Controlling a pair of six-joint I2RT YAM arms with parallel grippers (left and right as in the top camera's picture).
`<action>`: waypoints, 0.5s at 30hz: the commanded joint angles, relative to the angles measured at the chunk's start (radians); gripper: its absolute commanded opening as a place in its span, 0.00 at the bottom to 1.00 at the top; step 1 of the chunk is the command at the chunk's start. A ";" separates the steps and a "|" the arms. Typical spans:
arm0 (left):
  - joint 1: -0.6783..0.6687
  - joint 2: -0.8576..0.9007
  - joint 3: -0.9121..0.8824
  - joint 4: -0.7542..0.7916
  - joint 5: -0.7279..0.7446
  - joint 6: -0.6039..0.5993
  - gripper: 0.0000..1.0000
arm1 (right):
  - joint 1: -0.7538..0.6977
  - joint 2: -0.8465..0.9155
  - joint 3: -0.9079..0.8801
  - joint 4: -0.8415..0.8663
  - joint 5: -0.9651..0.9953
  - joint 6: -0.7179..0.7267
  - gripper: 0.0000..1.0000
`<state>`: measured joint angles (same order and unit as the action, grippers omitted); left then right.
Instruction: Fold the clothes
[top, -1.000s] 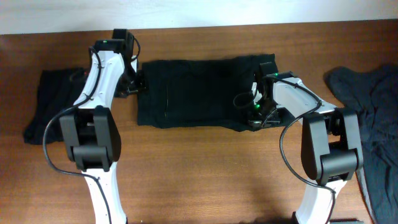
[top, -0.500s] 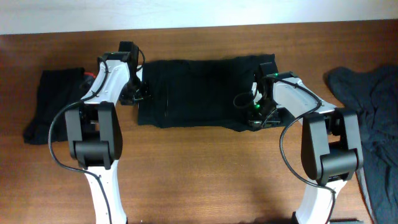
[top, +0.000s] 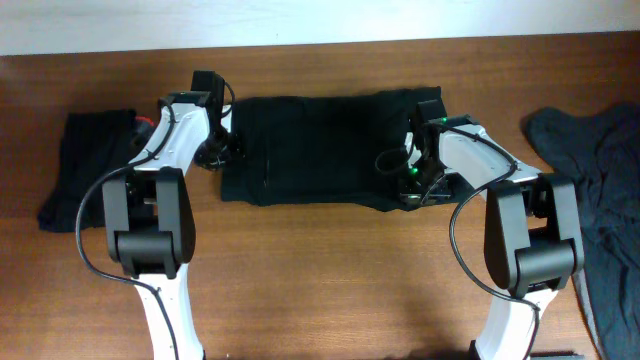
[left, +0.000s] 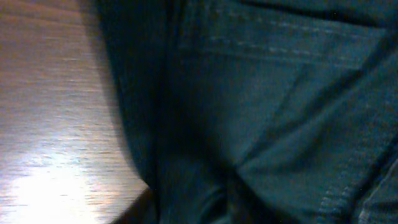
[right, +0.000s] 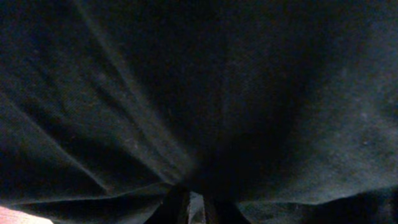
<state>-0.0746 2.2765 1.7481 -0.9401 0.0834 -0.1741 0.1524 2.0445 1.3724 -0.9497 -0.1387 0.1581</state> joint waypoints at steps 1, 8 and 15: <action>0.005 0.084 -0.063 -0.011 -0.019 0.012 0.11 | -0.003 0.023 -0.039 -0.003 0.083 0.015 0.11; 0.006 0.083 -0.054 -0.026 -0.040 0.013 0.00 | -0.003 0.020 0.035 -0.051 0.083 0.015 0.04; 0.006 0.077 0.078 -0.135 -0.065 0.042 0.00 | -0.002 0.018 0.375 -0.281 0.012 0.015 0.04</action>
<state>-0.0780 2.2906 1.7981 -1.0306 0.0887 -0.1566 0.1520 2.0708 1.6188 -1.1976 -0.0975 0.1612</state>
